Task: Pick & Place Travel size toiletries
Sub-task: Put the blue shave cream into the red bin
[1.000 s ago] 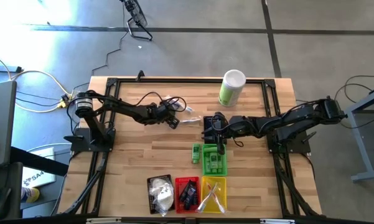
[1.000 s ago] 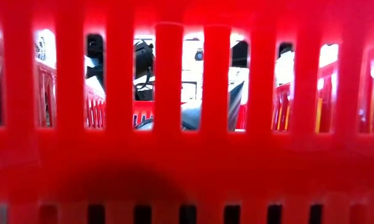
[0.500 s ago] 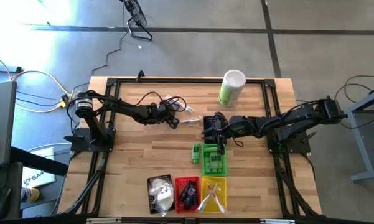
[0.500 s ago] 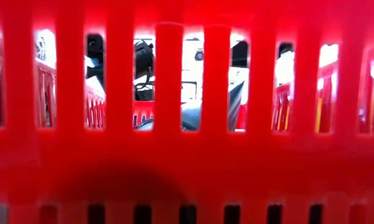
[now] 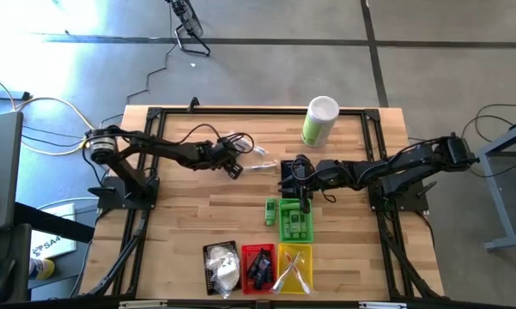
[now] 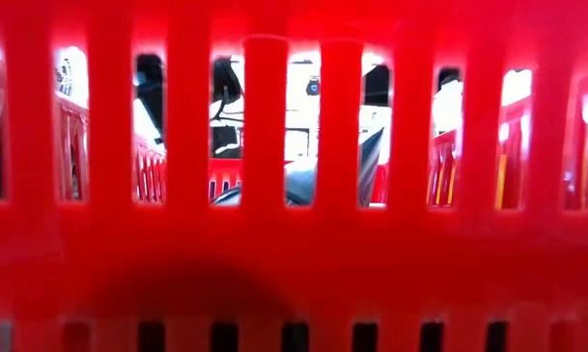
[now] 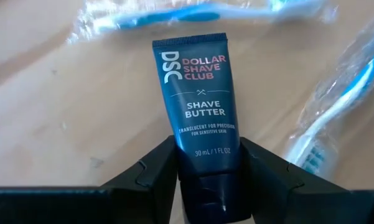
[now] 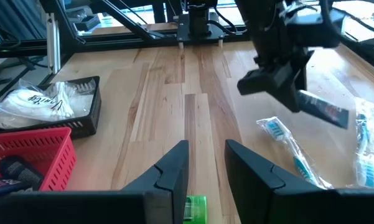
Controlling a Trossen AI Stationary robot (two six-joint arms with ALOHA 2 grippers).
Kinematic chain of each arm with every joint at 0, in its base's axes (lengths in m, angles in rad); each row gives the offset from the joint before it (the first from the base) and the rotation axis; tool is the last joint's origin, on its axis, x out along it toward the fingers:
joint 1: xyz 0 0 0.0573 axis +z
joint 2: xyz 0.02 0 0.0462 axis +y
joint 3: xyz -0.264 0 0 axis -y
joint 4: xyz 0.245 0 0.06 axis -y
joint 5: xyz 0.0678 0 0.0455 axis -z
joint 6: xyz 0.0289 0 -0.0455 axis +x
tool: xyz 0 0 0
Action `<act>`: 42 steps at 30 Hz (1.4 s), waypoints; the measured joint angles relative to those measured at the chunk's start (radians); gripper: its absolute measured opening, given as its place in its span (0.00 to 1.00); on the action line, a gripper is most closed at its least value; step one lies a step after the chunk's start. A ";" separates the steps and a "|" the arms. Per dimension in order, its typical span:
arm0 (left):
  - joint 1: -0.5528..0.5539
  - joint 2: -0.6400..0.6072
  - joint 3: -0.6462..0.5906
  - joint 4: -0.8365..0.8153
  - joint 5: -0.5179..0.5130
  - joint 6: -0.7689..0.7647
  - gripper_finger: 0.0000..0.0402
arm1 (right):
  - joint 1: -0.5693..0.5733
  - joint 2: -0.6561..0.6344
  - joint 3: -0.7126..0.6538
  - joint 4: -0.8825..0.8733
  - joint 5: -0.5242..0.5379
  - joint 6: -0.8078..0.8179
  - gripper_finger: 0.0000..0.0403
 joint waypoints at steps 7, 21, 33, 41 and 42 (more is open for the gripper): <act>0.000 -0.110 0.002 -0.001 0.000 0.093 0.38 | 0.000 0.000 0.000 0.001 0.000 0.000 0.24; -0.013 -0.367 0.004 0.018 0.089 0.377 0.38 | 0.000 0.000 0.000 0.164 0.001 0.000 0.24; -0.248 -0.378 0.004 0.127 -0.036 0.610 0.38 | 0.000 0.000 0.000 0.288 0.182 0.237 0.24; -0.372 -0.378 0.004 0.122 -0.210 0.722 0.38 | 0.000 0.000 0.000 0.295 0.308 0.417 0.24; -0.379 -0.378 0.004 0.122 -0.219 0.723 0.38 | 0.000 0.000 0.000 0.295 0.317 0.427 0.25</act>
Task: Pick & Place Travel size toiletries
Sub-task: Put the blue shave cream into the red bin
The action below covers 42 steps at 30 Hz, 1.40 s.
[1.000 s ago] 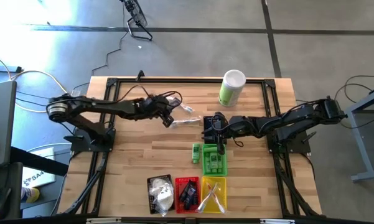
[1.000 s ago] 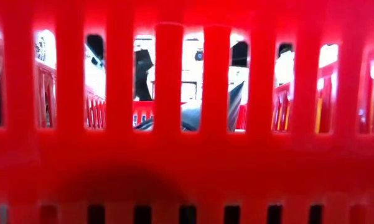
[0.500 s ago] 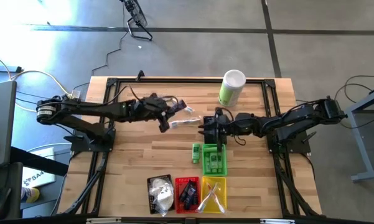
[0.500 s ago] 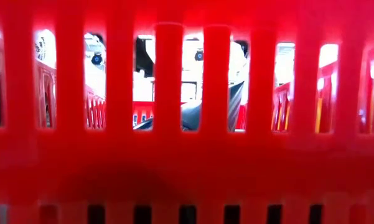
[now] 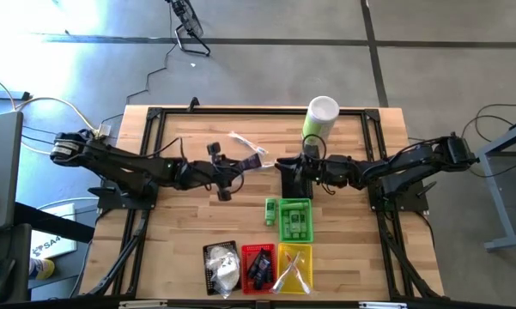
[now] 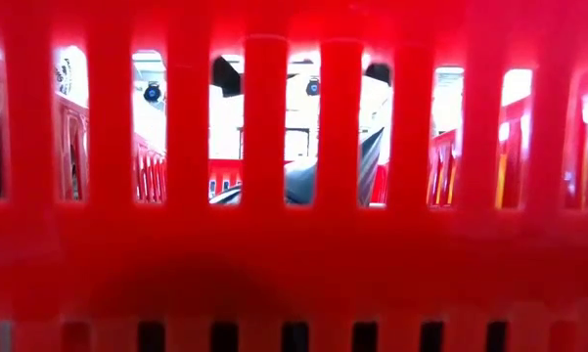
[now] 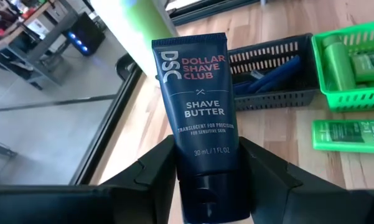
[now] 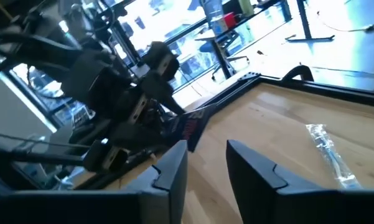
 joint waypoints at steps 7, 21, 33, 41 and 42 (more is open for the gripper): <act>-0.008 0.000 0.000 -0.002 -0.011 0.025 0.38 | 0.000 0.015 0.000 0.012 0.040 0.092 0.46; -0.008 0.041 0.002 0.028 0.005 0.026 0.38 | -0.042 0.232 0.005 0.328 -0.006 0.177 0.56; -0.008 0.133 0.002 0.174 -0.038 0.059 0.38 | -0.065 0.299 0.045 0.314 -0.063 0.203 0.47; -0.008 0.134 0.002 0.180 -0.053 0.059 0.38 | -0.065 0.298 0.045 0.288 -0.084 0.203 0.34; -0.008 0.134 0.002 0.180 -0.052 0.059 0.38 | -0.065 0.298 0.045 0.289 -0.084 0.203 0.32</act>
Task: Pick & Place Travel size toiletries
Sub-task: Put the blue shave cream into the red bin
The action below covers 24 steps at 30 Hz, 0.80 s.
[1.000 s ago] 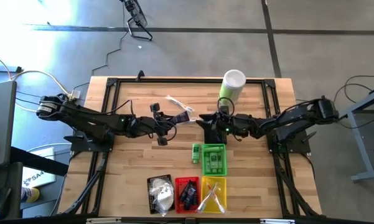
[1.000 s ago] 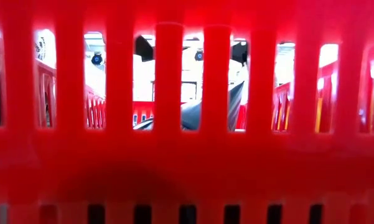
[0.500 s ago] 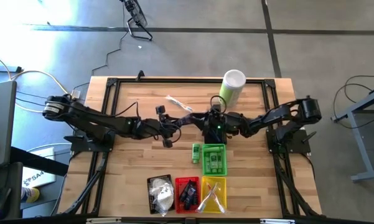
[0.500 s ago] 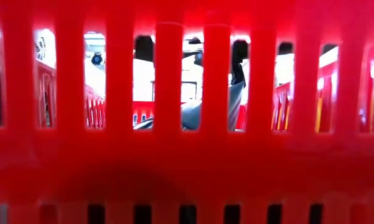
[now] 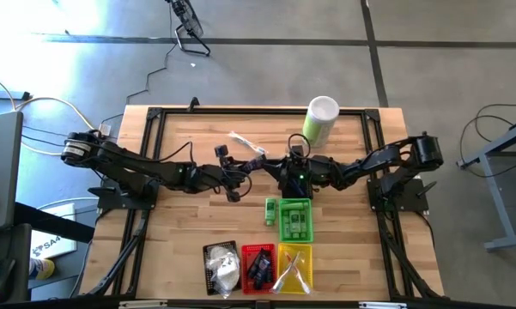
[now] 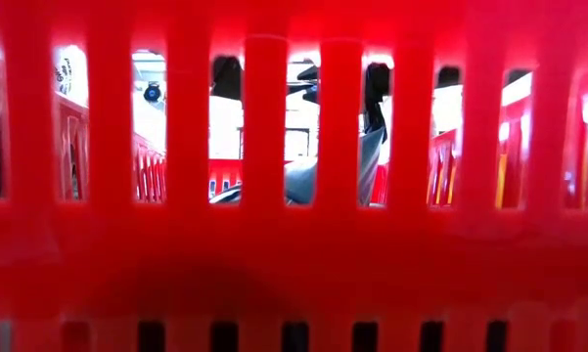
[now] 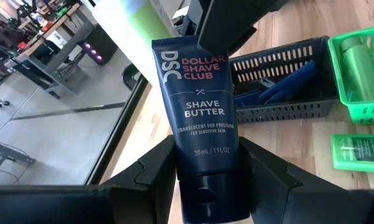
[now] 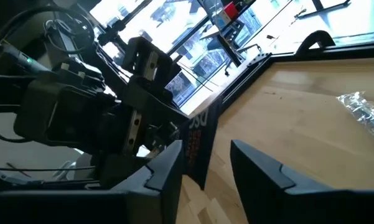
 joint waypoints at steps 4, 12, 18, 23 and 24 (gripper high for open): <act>0.000 0.000 0.000 0.000 0.026 -0.007 0.38 | 0.000 0.000 0.000 -0.001 0.001 -0.016 0.27; 0.000 0.000 0.000 0.000 0.027 -0.008 0.38 | 0.000 0.000 0.000 0.001 0.010 -0.052 0.13; 0.000 0.000 0.000 -0.001 0.027 -0.008 0.38 | 0.001 0.000 0.000 0.001 0.010 -0.084 0.02; 0.000 0.000 0.000 -0.001 0.028 -0.008 0.38 | 0.001 0.000 0.000 0.001 0.010 -0.089 0.01; 0.000 0.000 0.000 -0.001 0.031 -0.008 0.38 | 0.001 0.000 0.000 0.001 0.010 -0.095 0.01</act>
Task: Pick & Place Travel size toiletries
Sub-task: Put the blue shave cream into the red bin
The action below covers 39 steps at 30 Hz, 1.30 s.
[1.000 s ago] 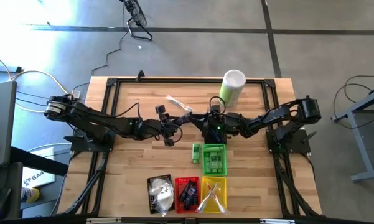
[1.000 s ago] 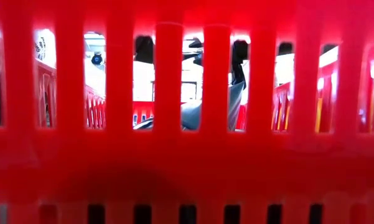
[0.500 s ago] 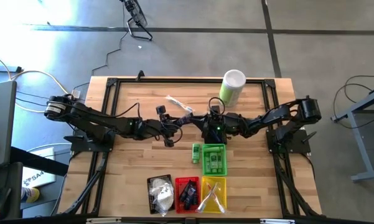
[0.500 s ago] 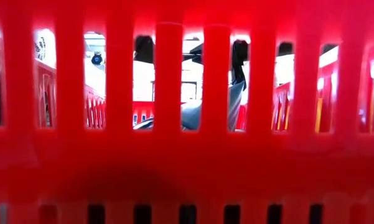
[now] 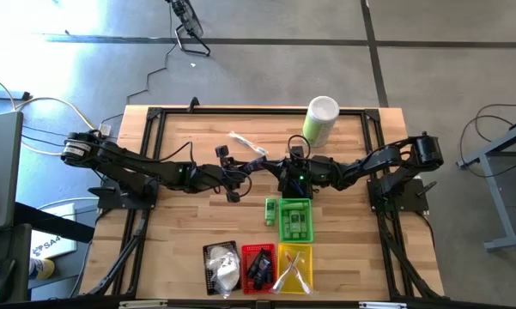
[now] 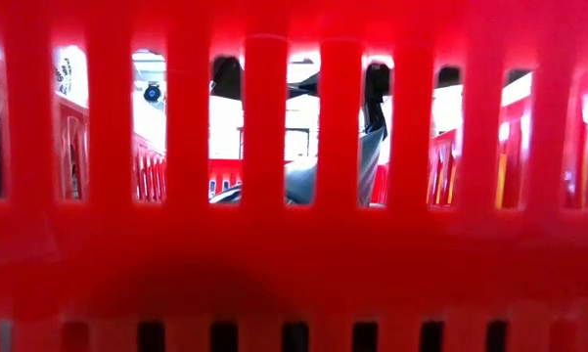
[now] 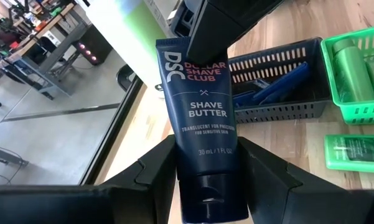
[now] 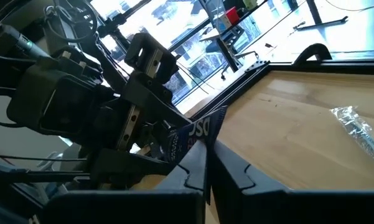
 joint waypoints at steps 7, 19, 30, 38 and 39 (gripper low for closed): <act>0.000 0.000 0.000 0.007 0.006 0.000 0.38 | 0.000 0.000 0.000 0.000 0.000 -0.008 0.01; 0.000 0.000 -0.001 0.008 0.009 -0.001 0.38 | 0.000 0.000 0.000 0.000 -0.008 -0.025 0.01; 0.000 0.000 -0.001 0.014 -0.038 0.000 0.50 | 0.000 0.000 -0.001 -0.003 -0.011 -0.033 0.01; 0.000 -0.001 -0.001 0.005 -0.042 0.055 0.58 | 0.000 0.000 -0.001 -0.001 -0.014 -0.043 0.01; 0.000 -0.003 -0.001 -0.003 -0.042 0.057 0.58 | 0.000 -0.001 -0.001 -0.001 -0.017 -0.050 0.01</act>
